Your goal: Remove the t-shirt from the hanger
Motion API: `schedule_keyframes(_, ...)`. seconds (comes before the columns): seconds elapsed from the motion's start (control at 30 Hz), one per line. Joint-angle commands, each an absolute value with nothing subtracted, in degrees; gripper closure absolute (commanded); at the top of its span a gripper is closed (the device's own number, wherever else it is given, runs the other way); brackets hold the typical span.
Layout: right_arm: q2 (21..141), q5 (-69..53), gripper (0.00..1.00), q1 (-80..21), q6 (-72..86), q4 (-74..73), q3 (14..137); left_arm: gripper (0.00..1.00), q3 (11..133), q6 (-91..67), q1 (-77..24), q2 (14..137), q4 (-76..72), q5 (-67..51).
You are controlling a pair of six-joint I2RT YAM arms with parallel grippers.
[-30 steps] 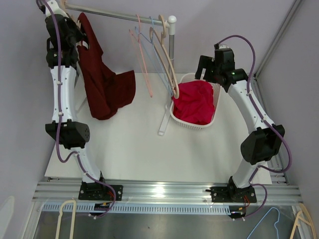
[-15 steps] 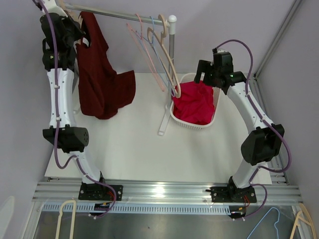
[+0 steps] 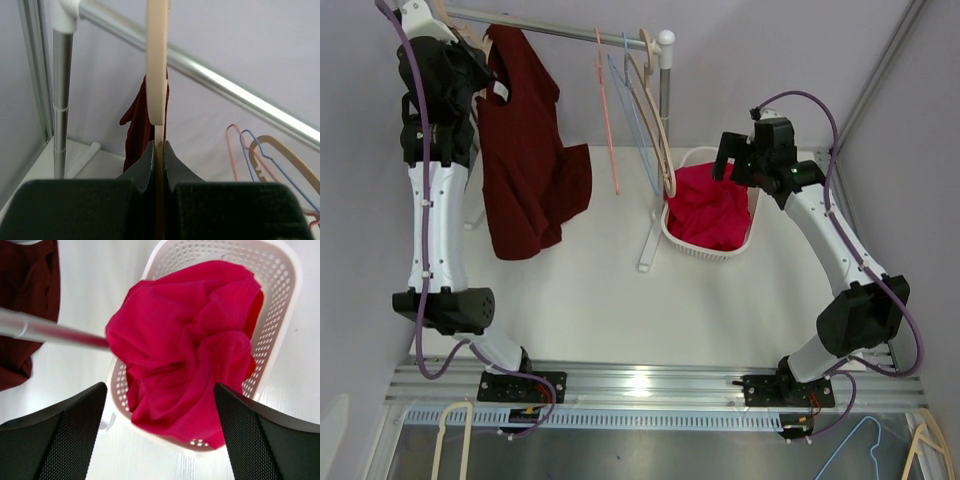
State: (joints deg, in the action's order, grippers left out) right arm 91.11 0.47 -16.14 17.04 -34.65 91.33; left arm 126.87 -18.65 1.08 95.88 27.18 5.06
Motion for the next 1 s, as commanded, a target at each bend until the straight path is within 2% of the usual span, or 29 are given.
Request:
schedule_keyframes(0.0,85.62,2.28,0.08,-19.07,17.14,-33.23,89.31,0.99,123.41,-20.65,-1.49,89.67,26.36,11.68)
schedule_keyframes(0.27,72.98,-3.06,0.08,-28.2,14.16,-27.17,81.22,0.99,116.72,-23.29,-6.5,84.64,36.28,21.44)
schedule_keyframes(0.37,67.88,-5.44,0.06,-34.88,11.44,-21.9,76.04,0.99,115.14,-23.12,-12.81,82.8,39.72,34.67)
schedule_keyframes(0.4,66.81,-5.71,0.06,-36.63,10.9,-19.45,74.81,0.99,114.79,-23.03,-14.4,82.36,39.9,42.46)
schedule_keyframes(0.5,64.61,-5.28,0.06,-44.54,8.18,-16.36,71.28,0.99,113.82,-25.04,-19.5,81.39,43.74,50.08)
schedule_keyframes(0.67,66.27,-3.52,0.06,-58.93,6.77,-9.77,68.73,0.99,116.1,-33.3,-23.02,81.39,52.99,52.99)
schedule_keyframes(0.87,73.19,-3.43,0.07,-66.35,7.73,-0.62,70.22,0.99,116.89,-33.75,-28.03,83.14,57.13,60.89)
schedule_keyframes(0.97,77.85,-2.64,0.06,-69.6,7.3,1.76,74.78,0.99,116.98,-33.84,-28.56,83.58,57.39,60.74)
